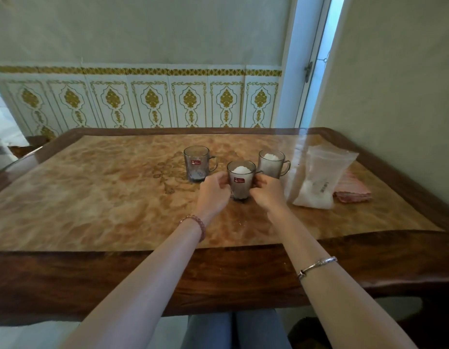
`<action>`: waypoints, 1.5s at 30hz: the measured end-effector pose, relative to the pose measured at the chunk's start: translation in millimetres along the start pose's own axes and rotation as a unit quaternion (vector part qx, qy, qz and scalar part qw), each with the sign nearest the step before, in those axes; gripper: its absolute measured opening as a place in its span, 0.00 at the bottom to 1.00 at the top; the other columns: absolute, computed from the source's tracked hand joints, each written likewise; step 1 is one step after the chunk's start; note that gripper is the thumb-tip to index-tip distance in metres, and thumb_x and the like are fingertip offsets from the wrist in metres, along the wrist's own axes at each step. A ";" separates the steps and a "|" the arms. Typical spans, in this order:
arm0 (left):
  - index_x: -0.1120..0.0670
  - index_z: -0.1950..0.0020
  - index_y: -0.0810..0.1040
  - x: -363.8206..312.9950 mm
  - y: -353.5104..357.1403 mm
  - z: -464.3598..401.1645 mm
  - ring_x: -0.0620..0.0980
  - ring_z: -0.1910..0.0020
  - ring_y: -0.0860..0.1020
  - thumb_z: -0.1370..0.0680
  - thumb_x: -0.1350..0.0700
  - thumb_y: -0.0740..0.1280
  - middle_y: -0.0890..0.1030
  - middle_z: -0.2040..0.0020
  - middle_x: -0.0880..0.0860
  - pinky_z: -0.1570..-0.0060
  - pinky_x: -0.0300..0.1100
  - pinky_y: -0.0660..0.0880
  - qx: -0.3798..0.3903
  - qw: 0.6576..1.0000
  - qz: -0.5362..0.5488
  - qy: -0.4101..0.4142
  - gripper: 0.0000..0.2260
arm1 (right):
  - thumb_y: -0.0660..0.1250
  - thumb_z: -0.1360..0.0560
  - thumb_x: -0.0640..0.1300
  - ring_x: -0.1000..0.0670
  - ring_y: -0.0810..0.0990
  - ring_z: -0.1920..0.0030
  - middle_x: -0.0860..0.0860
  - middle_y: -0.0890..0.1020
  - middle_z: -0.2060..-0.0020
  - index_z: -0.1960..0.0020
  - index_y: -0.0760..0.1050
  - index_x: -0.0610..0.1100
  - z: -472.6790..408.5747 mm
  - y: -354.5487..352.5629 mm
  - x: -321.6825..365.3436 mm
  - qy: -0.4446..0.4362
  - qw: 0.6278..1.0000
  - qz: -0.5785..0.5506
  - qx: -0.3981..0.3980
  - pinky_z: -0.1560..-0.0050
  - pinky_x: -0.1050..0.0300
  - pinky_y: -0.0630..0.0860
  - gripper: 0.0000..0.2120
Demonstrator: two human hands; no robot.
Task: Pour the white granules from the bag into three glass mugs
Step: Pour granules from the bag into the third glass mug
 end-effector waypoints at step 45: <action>0.50 0.24 0.59 65.0 -64.7 -65.1 0.51 0.32 0.68 0.21 0.62 0.64 0.64 0.25 0.52 0.45 0.44 0.73 -0.032 0.987 0.109 -0.110 0.28 | 0.62 0.25 0.30 0.41 0.75 0.37 0.44 0.77 0.42 0.35 0.72 0.40 -38.8 122.1 47.1 0.022 0.991 -0.022 0.130 0.40 0.48 0.73 0.19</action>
Point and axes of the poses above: each hand's wrist, its own z-axis away from the middle knuckle, its own y-axis out of the palm, x = y × z, the point moved 6 cm from there along -z, towards the middle knuckle
